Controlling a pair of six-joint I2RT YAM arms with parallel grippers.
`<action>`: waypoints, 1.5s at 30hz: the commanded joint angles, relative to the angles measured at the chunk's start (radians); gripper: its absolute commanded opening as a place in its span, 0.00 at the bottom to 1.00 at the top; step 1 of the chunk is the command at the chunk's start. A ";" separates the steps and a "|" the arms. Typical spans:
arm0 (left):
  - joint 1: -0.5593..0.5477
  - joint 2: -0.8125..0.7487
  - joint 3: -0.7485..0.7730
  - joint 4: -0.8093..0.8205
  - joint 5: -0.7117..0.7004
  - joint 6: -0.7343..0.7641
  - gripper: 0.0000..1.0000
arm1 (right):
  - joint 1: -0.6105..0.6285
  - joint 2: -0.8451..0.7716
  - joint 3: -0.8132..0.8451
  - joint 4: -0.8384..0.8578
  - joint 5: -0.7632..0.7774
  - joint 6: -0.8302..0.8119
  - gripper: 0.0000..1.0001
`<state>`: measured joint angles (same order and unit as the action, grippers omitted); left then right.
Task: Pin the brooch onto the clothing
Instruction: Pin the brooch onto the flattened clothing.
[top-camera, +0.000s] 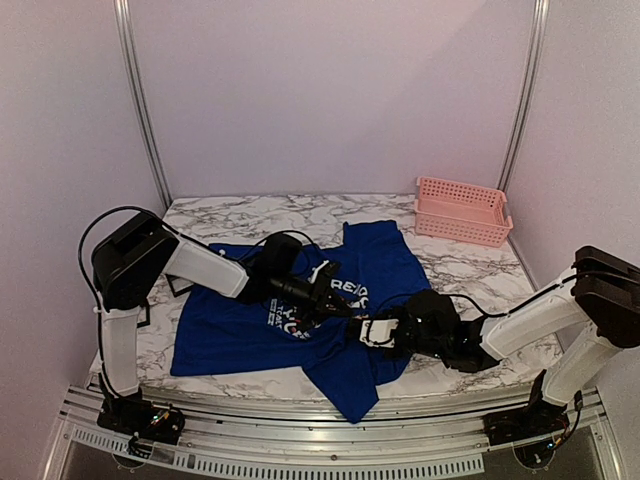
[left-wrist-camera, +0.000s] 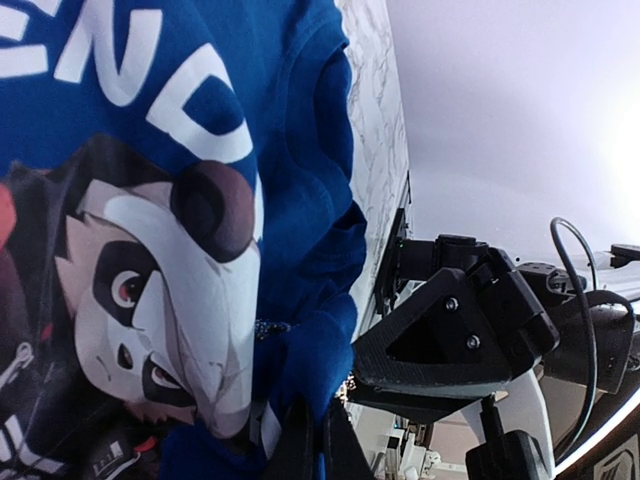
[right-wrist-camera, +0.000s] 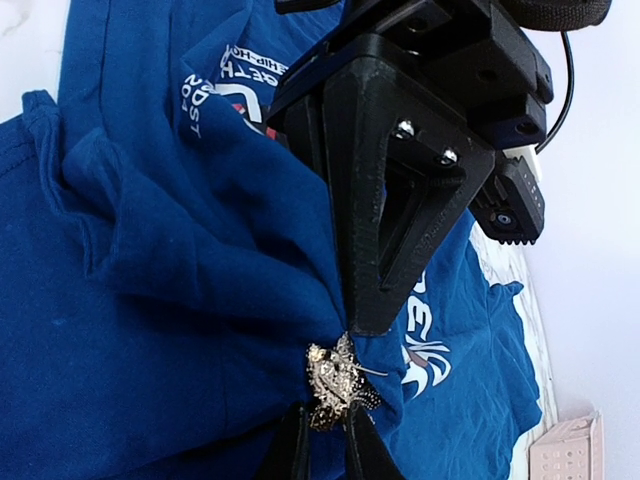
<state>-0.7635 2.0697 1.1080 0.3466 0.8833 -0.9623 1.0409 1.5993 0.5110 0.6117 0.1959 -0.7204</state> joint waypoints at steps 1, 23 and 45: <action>0.016 0.021 -0.008 0.012 0.014 0.000 0.00 | 0.006 0.025 -0.014 0.029 0.027 -0.013 0.11; 0.021 -0.016 0.016 -0.142 0.051 0.172 0.48 | -0.012 -0.036 0.055 -0.162 -0.104 0.051 0.00; 0.014 -0.139 0.125 -0.678 -0.057 0.892 0.94 | -0.310 0.057 0.353 -0.599 -0.793 0.455 0.00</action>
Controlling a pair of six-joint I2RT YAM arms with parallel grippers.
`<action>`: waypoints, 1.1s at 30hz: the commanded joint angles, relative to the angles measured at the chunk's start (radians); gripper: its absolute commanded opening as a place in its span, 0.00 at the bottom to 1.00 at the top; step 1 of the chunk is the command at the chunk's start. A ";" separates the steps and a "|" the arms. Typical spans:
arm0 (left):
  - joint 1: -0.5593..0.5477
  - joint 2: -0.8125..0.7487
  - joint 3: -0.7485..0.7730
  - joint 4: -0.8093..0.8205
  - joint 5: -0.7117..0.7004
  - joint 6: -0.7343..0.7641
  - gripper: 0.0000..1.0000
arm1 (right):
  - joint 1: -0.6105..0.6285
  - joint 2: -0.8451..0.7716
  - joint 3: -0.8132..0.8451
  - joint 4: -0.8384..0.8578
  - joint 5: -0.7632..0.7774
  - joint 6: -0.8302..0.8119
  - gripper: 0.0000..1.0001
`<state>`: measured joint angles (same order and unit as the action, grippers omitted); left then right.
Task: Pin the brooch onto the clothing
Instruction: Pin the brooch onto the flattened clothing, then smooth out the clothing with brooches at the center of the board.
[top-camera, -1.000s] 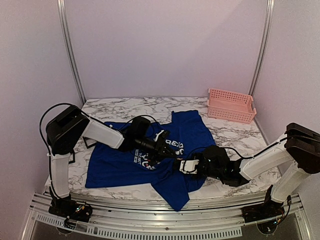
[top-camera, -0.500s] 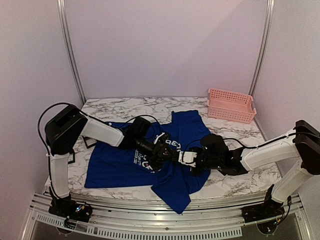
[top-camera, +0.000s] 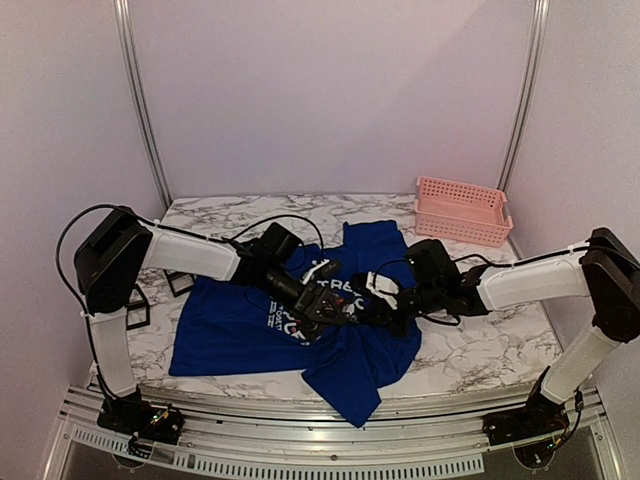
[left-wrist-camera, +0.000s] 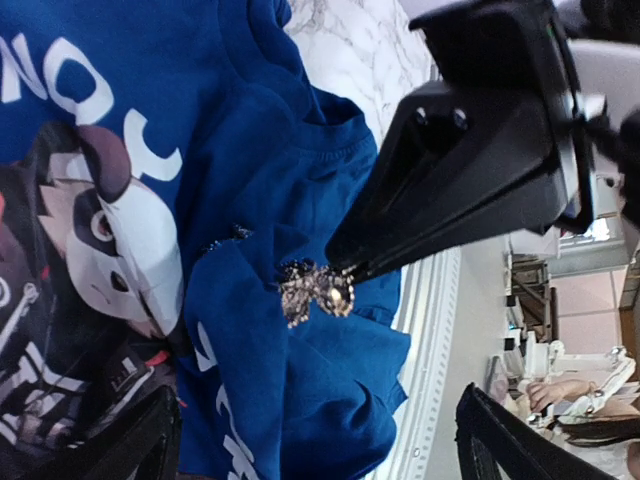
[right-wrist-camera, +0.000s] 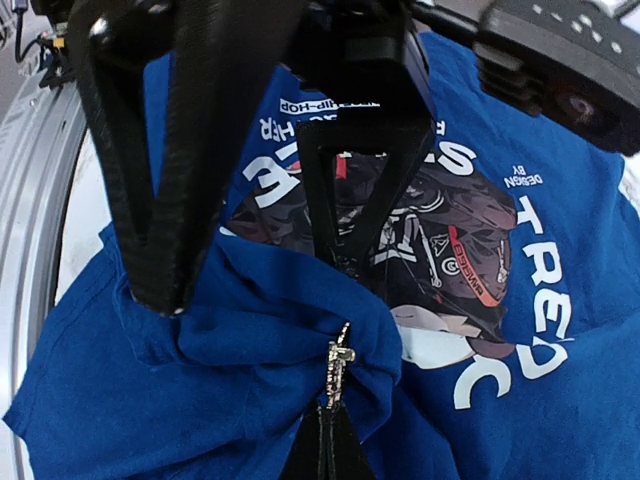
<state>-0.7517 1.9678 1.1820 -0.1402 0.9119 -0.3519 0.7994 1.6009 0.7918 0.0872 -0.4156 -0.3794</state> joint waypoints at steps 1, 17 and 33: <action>0.002 -0.036 0.056 -0.250 -0.112 0.326 0.91 | -0.084 0.085 0.093 -0.084 -0.212 0.130 0.00; -0.042 -0.061 0.039 -0.399 -0.249 0.574 0.69 | -0.232 0.348 0.256 -0.182 -0.489 0.437 0.24; -0.052 -0.169 0.048 -0.632 -0.309 0.902 0.80 | -0.287 0.070 0.348 -0.532 -0.092 0.688 0.47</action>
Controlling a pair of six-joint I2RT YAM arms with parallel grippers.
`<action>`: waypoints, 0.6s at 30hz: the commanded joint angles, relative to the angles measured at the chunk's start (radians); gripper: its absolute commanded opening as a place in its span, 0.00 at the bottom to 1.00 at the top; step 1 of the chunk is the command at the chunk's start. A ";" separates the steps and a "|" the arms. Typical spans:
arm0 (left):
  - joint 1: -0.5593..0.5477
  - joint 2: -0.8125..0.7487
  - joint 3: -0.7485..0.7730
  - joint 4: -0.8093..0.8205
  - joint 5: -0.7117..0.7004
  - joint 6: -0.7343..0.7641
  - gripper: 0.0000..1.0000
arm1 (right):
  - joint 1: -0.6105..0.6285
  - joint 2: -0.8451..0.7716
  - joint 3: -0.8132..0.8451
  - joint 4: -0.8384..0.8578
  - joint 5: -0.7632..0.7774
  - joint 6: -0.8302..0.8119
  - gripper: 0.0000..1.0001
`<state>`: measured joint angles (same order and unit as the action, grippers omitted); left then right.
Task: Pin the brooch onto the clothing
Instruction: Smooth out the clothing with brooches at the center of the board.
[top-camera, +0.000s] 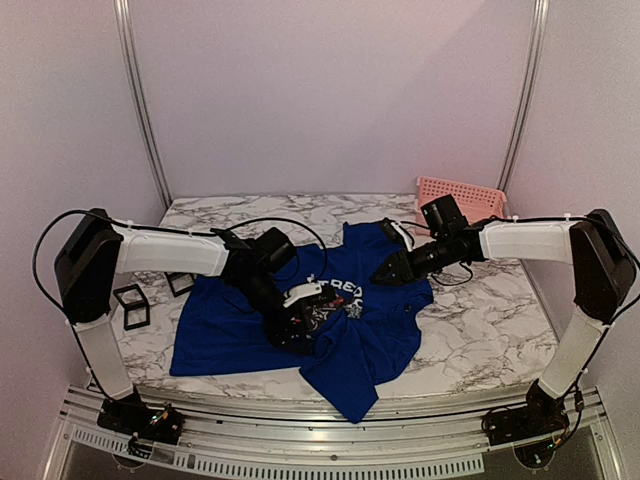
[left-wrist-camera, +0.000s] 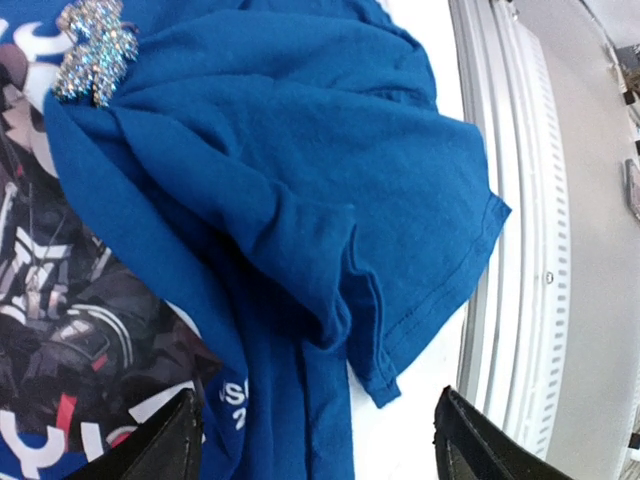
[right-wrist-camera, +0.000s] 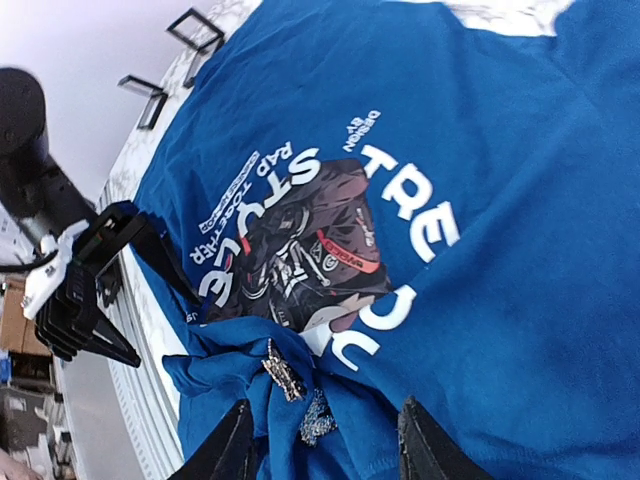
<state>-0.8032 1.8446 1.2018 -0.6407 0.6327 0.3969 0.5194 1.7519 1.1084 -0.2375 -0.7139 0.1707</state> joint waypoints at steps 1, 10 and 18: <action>0.013 -0.050 0.043 -0.153 -0.044 0.174 0.80 | -0.002 -0.095 0.035 -0.279 0.275 0.183 0.48; 0.162 -0.057 0.044 -0.021 -0.415 0.029 0.76 | 0.142 -0.154 -0.104 -0.451 0.507 0.568 0.66; 0.266 -0.076 -0.011 -0.025 -0.553 -0.012 0.77 | 0.195 -0.047 -0.169 -0.292 0.430 0.627 0.64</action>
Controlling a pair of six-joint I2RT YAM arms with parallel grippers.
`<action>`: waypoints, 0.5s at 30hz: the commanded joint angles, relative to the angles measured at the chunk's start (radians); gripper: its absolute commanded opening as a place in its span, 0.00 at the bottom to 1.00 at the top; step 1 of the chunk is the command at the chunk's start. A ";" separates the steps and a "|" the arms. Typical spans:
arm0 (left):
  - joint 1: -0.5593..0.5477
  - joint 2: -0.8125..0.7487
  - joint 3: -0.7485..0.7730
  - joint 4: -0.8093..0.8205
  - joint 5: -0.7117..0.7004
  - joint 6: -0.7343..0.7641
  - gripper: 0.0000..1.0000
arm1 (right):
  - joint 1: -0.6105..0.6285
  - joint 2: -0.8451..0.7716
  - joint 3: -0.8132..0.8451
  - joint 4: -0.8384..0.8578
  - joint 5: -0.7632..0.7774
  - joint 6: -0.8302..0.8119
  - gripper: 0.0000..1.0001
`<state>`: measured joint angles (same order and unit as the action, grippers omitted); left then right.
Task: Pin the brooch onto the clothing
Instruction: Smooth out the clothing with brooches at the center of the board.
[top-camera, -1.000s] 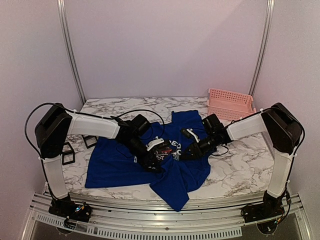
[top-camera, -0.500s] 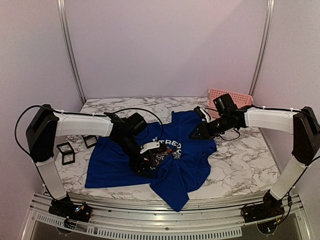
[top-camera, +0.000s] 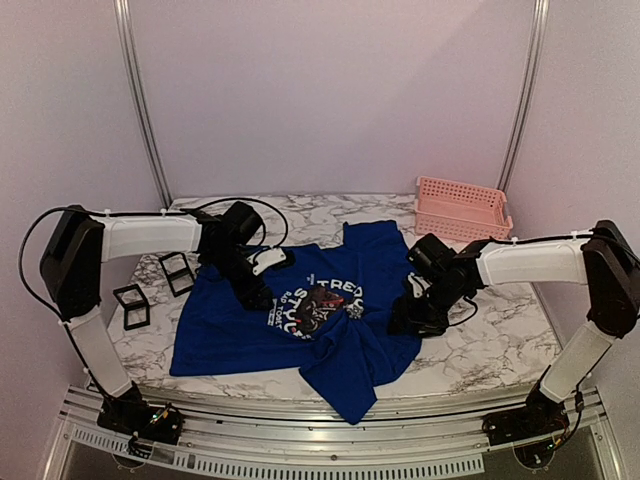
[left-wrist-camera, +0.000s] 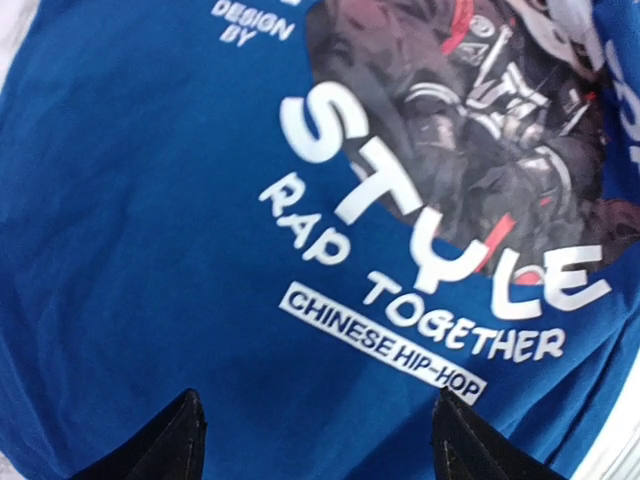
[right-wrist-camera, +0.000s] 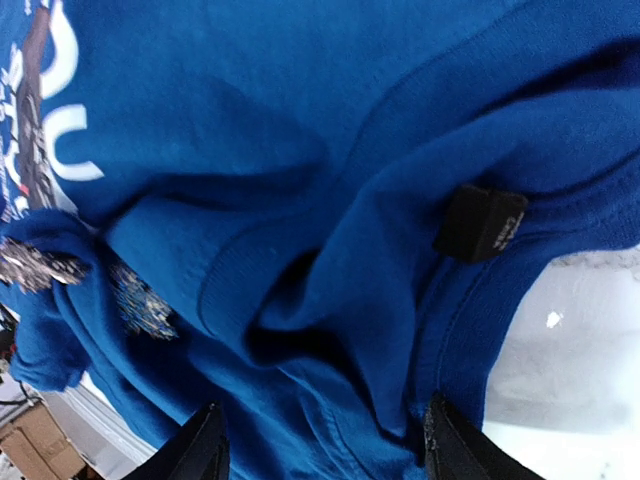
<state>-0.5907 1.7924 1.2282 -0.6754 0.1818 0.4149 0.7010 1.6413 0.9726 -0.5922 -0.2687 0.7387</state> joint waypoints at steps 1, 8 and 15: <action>0.065 -0.021 -0.045 0.009 -0.120 -0.025 0.77 | 0.014 0.072 -0.040 0.062 -0.017 0.058 0.60; 0.086 0.007 -0.136 0.065 -0.260 0.044 0.79 | 0.013 0.047 -0.042 -0.113 0.159 0.062 0.44; 0.138 0.031 -0.182 0.222 -0.384 0.163 0.86 | -0.013 0.069 -0.113 -0.286 0.344 0.075 0.49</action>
<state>-0.5007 1.7775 1.0969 -0.5690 -0.0551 0.4774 0.7105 1.6470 0.9646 -0.6331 -0.1322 0.7895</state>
